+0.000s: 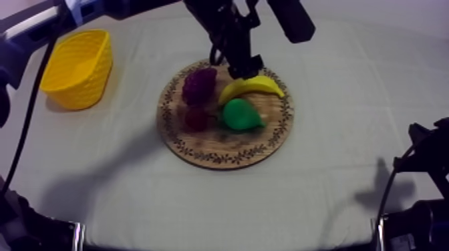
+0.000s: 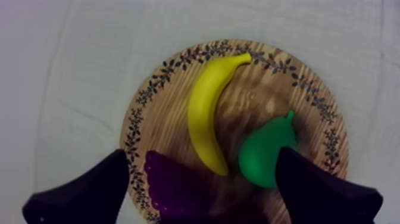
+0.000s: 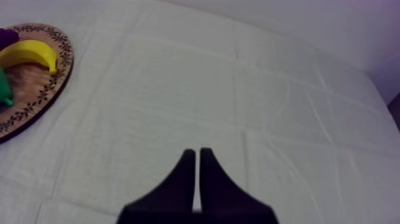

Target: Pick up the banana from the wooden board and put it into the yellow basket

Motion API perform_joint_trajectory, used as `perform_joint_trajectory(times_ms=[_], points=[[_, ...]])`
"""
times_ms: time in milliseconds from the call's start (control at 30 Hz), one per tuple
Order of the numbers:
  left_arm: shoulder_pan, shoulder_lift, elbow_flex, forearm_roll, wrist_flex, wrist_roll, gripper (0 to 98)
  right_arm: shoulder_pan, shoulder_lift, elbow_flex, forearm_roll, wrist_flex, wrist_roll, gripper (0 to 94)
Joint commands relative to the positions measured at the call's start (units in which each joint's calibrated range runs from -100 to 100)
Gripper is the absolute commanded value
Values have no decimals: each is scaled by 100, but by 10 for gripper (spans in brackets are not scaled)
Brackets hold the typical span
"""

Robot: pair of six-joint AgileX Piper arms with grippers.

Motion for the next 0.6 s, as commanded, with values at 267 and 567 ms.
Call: perform_joint_trajectory(times_ms=[267,567], points=[[-44,637,-413,-23,3,-77,956,-1,-4,-3,2,4,-2,6],[-165,1280,-967,-19,81,-203,942,-1,-4,-3,2,4,-2,6]])
